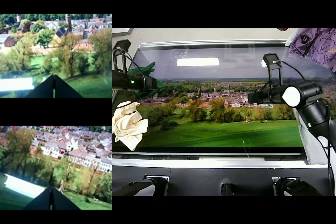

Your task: Fold the clothes and pants, and hang the long-sleeved shirts on hangers.

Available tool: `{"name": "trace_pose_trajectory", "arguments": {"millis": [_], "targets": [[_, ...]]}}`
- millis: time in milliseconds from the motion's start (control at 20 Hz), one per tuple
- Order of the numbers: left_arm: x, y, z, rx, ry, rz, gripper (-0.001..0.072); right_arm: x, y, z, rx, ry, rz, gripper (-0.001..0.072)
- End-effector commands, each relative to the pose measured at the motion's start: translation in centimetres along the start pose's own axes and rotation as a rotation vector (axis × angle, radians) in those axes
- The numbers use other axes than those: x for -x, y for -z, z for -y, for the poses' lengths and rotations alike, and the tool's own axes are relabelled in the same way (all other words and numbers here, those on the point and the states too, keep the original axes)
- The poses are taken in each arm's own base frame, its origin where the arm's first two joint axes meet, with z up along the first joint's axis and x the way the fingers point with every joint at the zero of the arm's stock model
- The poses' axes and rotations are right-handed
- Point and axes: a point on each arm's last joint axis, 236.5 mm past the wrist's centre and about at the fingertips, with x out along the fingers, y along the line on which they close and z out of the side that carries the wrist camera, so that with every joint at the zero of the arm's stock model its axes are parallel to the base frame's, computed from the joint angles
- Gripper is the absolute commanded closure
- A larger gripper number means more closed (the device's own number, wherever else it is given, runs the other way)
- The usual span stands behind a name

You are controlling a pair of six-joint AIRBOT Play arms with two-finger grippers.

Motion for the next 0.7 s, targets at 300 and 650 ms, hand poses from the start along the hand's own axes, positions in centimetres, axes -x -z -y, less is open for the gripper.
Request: {"name": "trace_pose_trajectory", "arguments": {"millis": [300,650], "targets": [[0.0,0.1,-0.6,0.118,-0.021,-0.004,-0.0013,0.0,-0.2,-0.1,0.000,-0.003,0.007,0.0684],[0.3,9.4,-17.8,0.552,-0.354,-0.146,-0.0013,0.1,-0.2,-0.1,0.000,-0.003,0.008,0.0684]]}}
